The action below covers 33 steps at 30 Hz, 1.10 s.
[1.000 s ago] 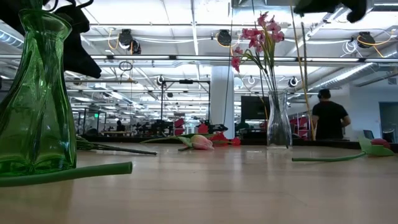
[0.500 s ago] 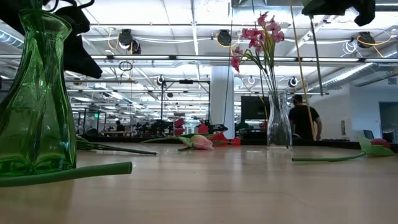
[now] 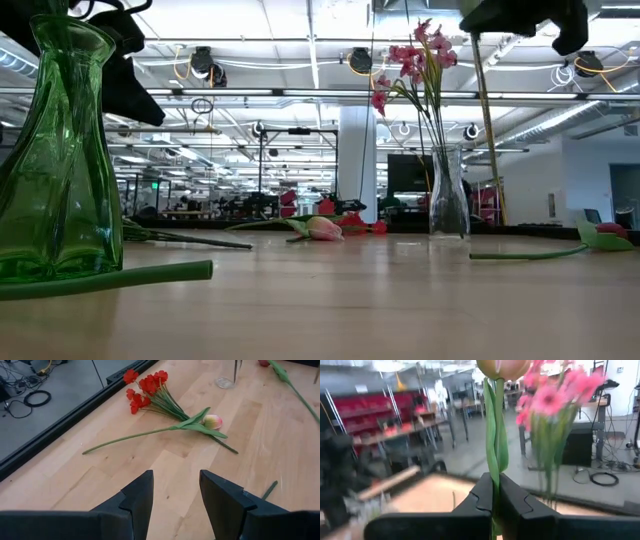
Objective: Sort flowers into vase by color
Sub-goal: Put the bottom pink flower into the transparent vase
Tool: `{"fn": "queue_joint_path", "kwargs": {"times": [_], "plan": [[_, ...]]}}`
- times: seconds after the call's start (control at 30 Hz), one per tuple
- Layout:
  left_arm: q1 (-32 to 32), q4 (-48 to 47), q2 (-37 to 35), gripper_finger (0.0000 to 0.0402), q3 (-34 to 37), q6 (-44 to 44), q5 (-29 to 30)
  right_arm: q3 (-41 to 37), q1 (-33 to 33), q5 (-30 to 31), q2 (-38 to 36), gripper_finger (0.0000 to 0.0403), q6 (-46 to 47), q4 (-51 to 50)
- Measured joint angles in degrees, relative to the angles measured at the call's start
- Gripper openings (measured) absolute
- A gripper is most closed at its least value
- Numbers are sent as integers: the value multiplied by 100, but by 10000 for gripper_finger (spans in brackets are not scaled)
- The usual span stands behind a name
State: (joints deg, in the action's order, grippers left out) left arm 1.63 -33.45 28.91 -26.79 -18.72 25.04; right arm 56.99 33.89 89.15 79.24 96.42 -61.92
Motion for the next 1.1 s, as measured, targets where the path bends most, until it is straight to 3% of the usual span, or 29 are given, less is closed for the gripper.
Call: {"fn": "queue_joint_path", "kwargs": {"times": [0.13,0.33,0.47,0.6,0.87,1.1], "plan": [[0,0,0,168,0,4,0,2,-161,-935,407,0,-1170,1209],[0,0,0,168,0,94,-2,2,-641,-3074,733,0,-4480,4050],[2,0,0,168,0,302,-4,-226,-1084,-4294,768,0,-5641,5449],[0,0,0,168,0,299,-14,-705,-1568,-5370,755,0,-6864,7729],[1,2,0,168,0,256,-110,-1887,-2271,-6464,249,0,-8840,11644],[0,118,13,168,0,260,-118,-3141,-2879,-6702,-1505,0,-9228,11896]]}}
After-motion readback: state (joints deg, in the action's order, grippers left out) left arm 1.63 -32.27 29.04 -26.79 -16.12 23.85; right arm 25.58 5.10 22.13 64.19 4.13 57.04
